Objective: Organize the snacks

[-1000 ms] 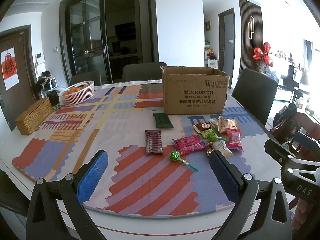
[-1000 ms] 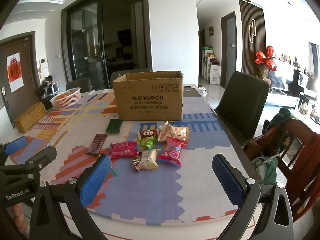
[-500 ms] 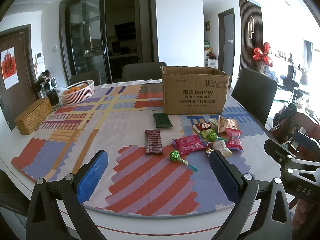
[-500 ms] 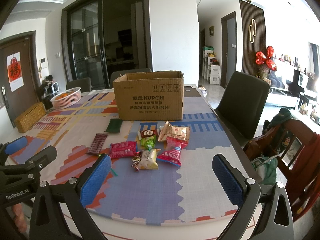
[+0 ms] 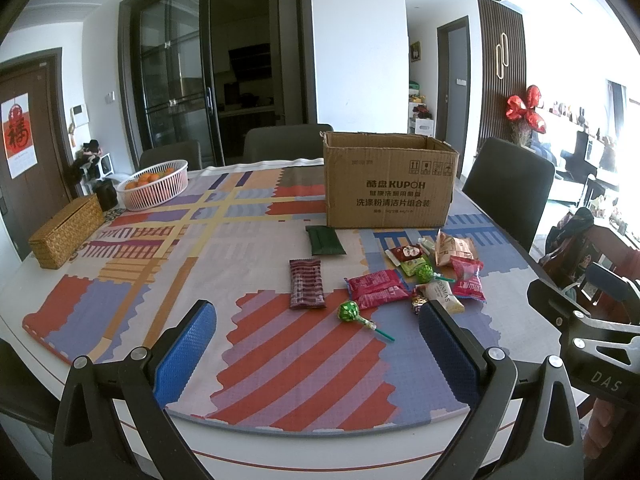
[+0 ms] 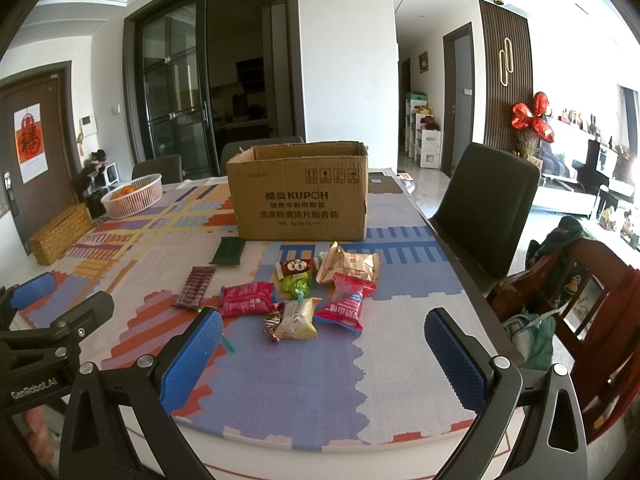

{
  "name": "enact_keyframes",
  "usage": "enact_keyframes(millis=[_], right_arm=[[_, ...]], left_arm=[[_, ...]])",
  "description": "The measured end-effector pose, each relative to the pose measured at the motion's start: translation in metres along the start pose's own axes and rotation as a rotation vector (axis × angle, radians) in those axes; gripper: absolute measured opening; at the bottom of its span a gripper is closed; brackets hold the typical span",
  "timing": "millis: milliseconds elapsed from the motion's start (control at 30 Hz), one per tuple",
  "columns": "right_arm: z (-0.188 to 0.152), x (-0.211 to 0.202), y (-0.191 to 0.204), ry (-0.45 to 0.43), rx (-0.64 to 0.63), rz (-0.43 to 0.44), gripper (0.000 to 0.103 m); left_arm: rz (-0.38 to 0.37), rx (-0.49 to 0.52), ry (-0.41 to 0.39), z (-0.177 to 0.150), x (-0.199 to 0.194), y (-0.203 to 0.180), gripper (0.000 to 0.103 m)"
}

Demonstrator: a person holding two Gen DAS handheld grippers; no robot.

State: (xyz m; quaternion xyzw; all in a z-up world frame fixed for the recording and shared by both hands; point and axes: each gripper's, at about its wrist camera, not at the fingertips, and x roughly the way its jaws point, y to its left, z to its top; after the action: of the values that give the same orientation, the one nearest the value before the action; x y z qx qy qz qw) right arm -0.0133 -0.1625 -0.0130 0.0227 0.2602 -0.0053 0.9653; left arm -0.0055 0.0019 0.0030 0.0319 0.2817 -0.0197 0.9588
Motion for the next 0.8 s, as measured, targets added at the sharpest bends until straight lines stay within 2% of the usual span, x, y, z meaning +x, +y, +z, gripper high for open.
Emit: enact_keyframes(millis=[467,700,800], right_arm=[[0.000,0.010,0.002,0.035,-0.014,0.005,0.102],[0.000,0.037,0.003,0.074,-0.015,0.017,0.102],[0.000,0.052,0.006,0.100,-0.021,0.030,0.098]], left_arm=[[-0.015,0.005,0.013,-0.002,0.007,-0.006,0.102],[-0.024,0.031,0.033,-0.001,0.029,-0.010,0.093],[-0.036,0.030,0.047,0.001,0.041,-0.009,0.089]])
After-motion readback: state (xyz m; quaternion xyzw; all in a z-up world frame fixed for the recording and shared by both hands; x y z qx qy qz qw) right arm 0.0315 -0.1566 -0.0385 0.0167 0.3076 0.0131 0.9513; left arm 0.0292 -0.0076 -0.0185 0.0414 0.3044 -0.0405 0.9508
